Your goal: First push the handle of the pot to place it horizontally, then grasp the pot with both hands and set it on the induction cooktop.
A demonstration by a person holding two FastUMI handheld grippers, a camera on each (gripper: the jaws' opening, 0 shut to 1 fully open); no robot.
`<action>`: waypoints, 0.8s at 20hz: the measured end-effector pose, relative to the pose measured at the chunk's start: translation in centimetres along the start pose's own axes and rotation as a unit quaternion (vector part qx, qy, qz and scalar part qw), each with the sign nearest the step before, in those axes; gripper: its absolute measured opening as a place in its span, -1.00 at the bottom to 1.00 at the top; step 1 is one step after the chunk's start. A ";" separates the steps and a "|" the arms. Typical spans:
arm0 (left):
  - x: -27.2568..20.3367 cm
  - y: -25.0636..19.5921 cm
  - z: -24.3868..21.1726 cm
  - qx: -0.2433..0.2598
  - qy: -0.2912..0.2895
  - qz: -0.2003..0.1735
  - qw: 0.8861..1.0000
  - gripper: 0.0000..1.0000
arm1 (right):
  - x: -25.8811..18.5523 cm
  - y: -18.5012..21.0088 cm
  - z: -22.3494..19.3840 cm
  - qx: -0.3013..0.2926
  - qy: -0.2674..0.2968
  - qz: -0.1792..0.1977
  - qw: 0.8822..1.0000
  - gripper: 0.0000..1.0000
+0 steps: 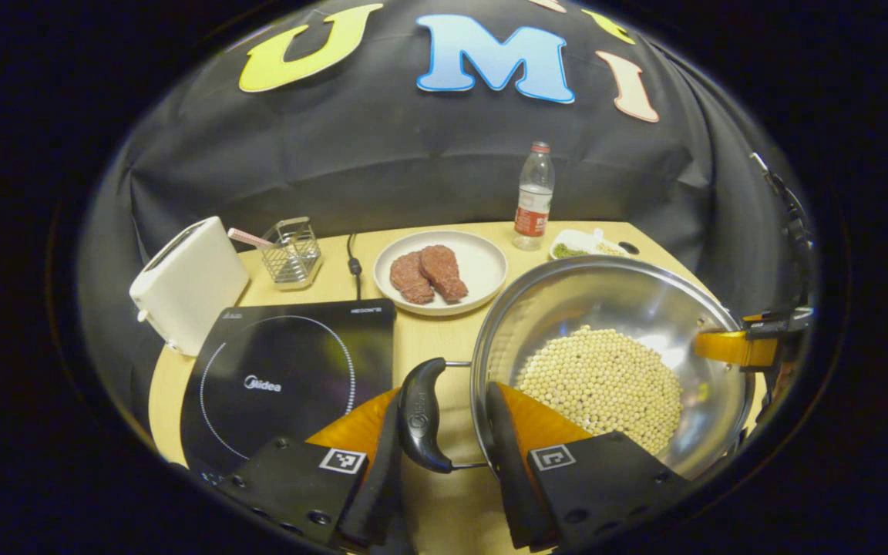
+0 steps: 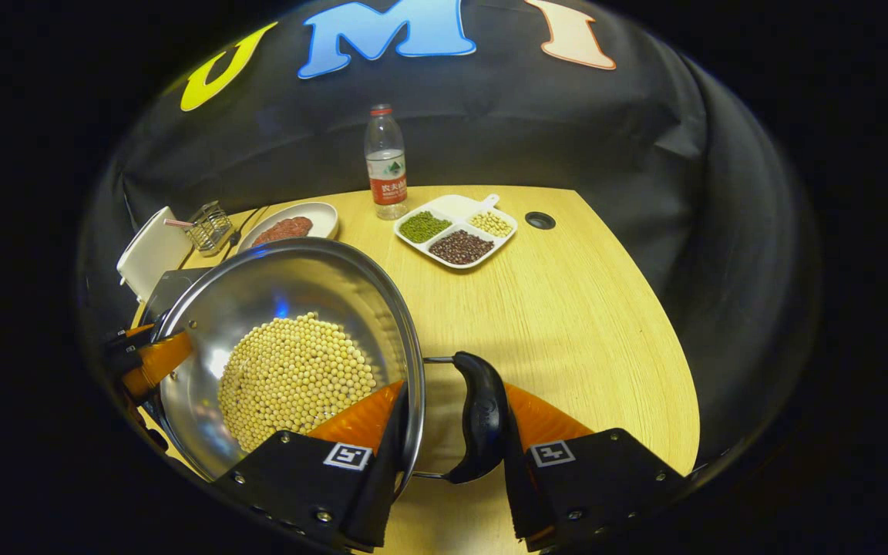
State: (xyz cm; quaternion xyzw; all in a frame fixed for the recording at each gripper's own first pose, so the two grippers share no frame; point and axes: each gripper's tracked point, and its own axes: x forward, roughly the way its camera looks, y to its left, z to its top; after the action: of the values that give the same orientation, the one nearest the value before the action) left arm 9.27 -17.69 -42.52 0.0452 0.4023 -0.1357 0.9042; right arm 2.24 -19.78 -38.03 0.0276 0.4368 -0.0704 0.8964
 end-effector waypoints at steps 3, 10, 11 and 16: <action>-1.3 2.7 0.4 0.001 -0.003 0.009 1.000 0.19 | -0.5 2.6 0.4 -0.002 -0.002 0.008 1.000 0.20; -4.0 10.5 1.5 -0.006 -0.013 0.026 1.000 0.26 | -2.0 9.7 2.1 -0.013 -0.017 0.023 0.999 0.20; -4.2 11.5 1.6 -0.006 -0.015 0.027 1.000 0.26 | -2.0 10.6 2.3 -0.014 -0.018 0.024 0.999 0.20; -4.7 16.2 2.0 -0.008 -0.018 0.028 0.999 0.26 | -2.6 14.9 3.1 -0.014 -0.023 0.025 0.999 0.20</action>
State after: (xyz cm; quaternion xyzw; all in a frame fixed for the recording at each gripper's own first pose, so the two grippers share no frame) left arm 12.25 -1.53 -38.10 0.0473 0.3858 -0.1077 0.9151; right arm 5.29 -5.14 -34.24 0.0242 0.4162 -0.0427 0.9079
